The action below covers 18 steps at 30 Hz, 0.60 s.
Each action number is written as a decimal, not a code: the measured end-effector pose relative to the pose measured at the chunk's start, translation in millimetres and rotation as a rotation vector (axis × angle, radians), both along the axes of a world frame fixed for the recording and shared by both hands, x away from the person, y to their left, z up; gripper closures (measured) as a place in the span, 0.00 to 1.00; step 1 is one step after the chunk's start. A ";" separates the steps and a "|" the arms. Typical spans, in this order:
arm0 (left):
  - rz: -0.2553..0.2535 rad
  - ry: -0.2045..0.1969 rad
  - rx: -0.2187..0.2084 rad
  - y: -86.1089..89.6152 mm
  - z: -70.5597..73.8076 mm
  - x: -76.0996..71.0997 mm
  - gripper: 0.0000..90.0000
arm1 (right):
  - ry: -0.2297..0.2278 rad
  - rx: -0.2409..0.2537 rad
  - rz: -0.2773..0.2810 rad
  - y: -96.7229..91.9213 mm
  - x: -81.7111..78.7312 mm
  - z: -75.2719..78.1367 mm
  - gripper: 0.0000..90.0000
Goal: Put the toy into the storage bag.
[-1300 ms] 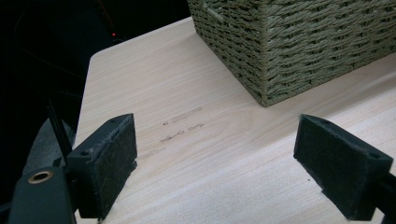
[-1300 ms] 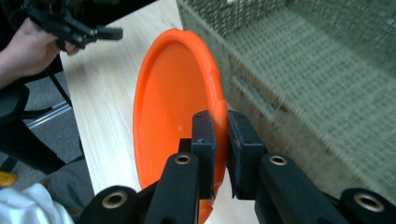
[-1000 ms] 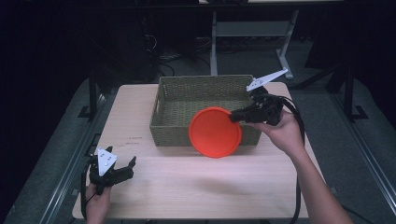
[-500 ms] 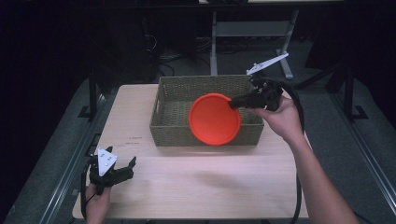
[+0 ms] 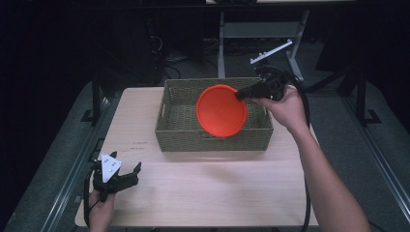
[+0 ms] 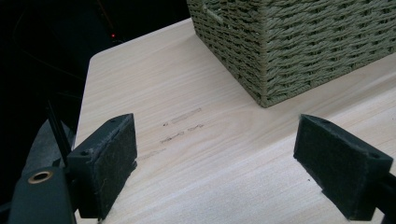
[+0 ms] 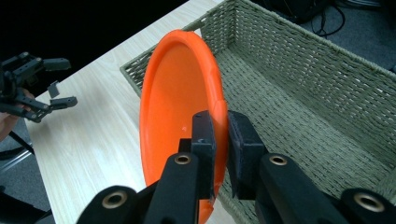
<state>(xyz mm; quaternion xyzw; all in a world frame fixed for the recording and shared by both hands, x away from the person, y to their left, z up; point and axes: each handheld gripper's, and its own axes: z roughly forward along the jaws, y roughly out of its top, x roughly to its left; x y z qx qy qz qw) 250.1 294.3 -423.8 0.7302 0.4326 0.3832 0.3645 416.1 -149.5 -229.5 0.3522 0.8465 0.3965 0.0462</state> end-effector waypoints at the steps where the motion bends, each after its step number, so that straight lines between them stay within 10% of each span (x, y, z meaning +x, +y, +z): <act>1: 0.001 -0.001 -0.002 0.3 0.1 0.1 0.14 | 0.002 -0.002 -0.001 0.7 2.2 0.3 0.91; 18: 0.000 -0.004 -0.013 -0.6 -0.2 0.5 0.14 | 0.034 0.034 -0.086 -6.4 36.6 -9.8 0.91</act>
